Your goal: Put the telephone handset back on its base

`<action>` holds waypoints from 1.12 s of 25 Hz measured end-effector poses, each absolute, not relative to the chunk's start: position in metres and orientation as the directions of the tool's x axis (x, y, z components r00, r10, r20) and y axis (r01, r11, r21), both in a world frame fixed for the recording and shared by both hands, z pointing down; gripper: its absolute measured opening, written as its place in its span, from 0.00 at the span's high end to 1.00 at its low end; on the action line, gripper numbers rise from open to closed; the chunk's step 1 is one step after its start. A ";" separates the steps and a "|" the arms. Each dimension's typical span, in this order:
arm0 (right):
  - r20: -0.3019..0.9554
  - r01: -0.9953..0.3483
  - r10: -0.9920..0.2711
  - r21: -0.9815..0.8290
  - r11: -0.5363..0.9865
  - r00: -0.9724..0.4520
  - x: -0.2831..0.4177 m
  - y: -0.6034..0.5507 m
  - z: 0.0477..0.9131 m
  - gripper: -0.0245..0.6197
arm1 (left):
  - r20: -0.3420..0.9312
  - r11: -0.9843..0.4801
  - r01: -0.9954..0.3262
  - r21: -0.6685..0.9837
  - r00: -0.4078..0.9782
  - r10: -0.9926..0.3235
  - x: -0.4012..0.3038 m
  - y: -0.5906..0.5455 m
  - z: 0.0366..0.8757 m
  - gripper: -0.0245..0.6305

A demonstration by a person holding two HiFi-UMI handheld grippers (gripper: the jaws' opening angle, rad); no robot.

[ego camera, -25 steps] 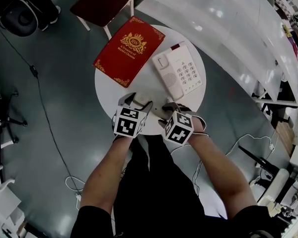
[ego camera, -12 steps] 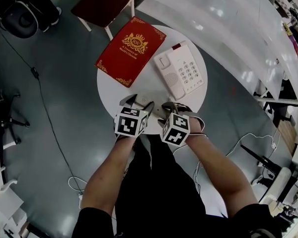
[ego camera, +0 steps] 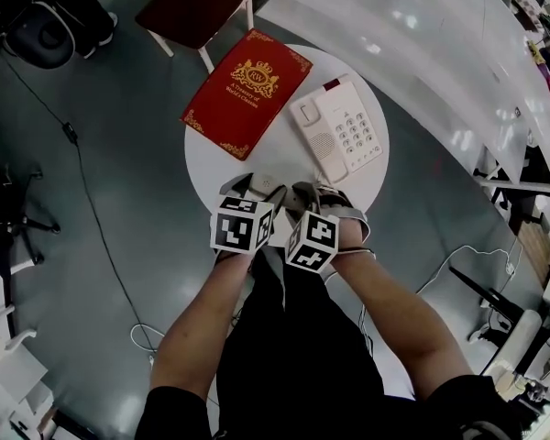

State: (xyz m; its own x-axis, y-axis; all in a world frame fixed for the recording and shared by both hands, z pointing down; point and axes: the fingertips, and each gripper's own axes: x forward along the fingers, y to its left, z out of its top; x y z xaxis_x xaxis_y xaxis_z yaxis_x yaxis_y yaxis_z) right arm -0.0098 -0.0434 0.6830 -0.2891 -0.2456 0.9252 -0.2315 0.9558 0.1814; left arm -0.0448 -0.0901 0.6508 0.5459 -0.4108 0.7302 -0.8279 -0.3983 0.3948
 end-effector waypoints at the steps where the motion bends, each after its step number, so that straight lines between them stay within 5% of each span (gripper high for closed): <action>1: 0.925 -0.224 -0.252 0.192 0.956 -0.285 -0.010 -0.044 0.683 0.63 | 0.733 -0.395 -0.831 0.392 0.542 -0.412 -0.046 -0.090 0.650 0.51; 7: 0.919 -0.187 -0.283 0.238 0.953 -0.273 -0.010 -0.045 0.683 0.64 | 0.740 -0.372 -0.841 0.394 0.530 -0.414 -0.048 -0.087 0.650 0.51; 18: 0.890 -0.326 0.016 -0.184 0.927 -0.457 -0.019 -0.027 0.685 0.65 | 0.687 -0.445 -0.800 0.403 0.586 -0.430 -0.048 -0.081 0.654 0.49; 28: 0.844 -0.276 0.157 -0.335 0.901 -0.514 -0.012 -0.017 0.687 0.65 | 0.614 -0.540 -0.730 0.418 0.666 -0.425 -0.041 -0.080 0.656 0.49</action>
State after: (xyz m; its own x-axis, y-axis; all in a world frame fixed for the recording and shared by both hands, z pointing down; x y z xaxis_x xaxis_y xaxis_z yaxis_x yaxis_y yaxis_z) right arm -0.0117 -0.0169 0.6866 -0.5138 0.1565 0.8435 -0.2757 0.9010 -0.3351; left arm -0.0406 -0.0802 0.6559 0.6656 -0.4248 0.6135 -0.7303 -0.5402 0.4182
